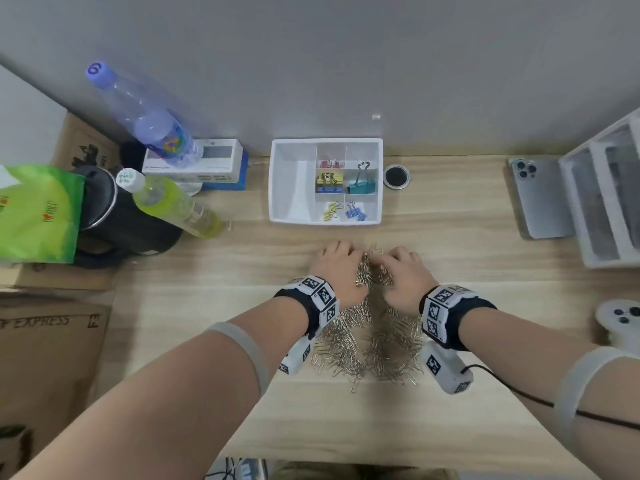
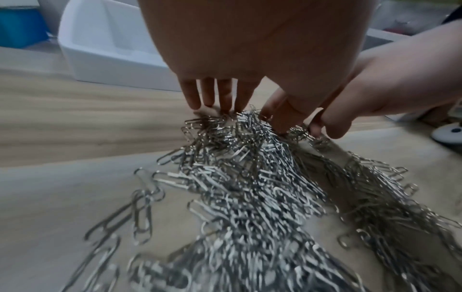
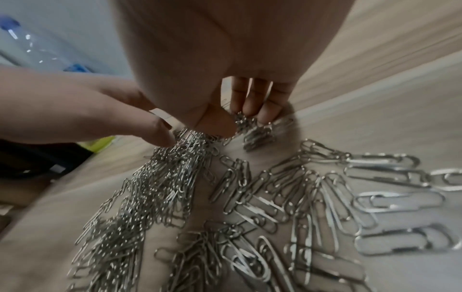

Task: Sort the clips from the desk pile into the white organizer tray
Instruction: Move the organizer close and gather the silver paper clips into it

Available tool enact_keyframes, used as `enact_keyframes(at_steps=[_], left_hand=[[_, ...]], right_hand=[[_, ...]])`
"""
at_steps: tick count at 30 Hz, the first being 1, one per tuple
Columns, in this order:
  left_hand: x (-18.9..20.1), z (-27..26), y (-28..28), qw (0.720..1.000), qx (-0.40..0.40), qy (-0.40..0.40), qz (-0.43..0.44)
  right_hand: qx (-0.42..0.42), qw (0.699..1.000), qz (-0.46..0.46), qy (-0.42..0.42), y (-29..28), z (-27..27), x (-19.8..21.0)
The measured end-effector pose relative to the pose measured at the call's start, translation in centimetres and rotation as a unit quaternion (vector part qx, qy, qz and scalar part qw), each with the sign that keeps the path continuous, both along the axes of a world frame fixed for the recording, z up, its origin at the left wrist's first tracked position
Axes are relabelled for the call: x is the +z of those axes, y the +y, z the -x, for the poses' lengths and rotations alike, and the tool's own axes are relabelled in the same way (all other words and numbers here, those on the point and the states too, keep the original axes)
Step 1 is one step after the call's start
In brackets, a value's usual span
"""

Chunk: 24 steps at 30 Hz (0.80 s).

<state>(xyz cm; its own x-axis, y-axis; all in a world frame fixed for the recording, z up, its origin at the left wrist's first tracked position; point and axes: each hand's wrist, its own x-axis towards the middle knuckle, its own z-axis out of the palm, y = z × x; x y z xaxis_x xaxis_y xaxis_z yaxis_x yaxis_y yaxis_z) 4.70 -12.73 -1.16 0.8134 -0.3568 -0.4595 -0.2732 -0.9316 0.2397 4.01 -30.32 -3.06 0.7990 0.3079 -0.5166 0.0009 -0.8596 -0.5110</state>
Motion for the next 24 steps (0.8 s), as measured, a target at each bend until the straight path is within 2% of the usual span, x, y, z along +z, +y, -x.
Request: enact_keyframes(at_steps=[3,5,7,10,12,15,17,21,24], left_hand=[[0.5,0.9,0.4,0.999,-0.004,0.034,0.024],[0.7,1.5,1.0,0.997,0.005,0.054,0.053],[0.8,1.6,1.5,0.996,0.03,0.043,0.069],[0.6,1.6,2.5,0.992,0.111,-0.01,0.061],[0.4,1.7,3.3,0.984,0.172,-0.035,0.032],[-0.1,2.6,4.6,0.97,0.241,-0.028,-0.005],[-0.7,3.5,5.0,0.973,0.23,-0.009,0.028],[-1.3,5.0,4.2,0.987,0.143,0.005,0.072],[-1.4,4.8,3.2,0.986,0.138,0.025,0.09]], right_hand=[[0.059,0.996,-0.034,0.065,0.0,-0.2,1.1],[0.044,0.995,-0.051,0.078,0.1,-0.6,1.7],[0.002,0.997,-0.051,0.052,0.2,-1.4,1.8],[-0.032,0.999,-0.015,-0.03,0.5,-2.6,1.4],[-0.03,0.998,0.014,-0.057,0.9,-3.1,1.1],[0.005,0.997,0.064,-0.053,1.5,-3.3,0.6],[0.041,0.995,0.072,-0.047,1.9,-3.0,0.3],[0.072,0.997,0.01,-0.032,2.4,-1.5,0.1],[0.103,0.994,-0.036,-0.001,2.4,-0.1,0.3]])
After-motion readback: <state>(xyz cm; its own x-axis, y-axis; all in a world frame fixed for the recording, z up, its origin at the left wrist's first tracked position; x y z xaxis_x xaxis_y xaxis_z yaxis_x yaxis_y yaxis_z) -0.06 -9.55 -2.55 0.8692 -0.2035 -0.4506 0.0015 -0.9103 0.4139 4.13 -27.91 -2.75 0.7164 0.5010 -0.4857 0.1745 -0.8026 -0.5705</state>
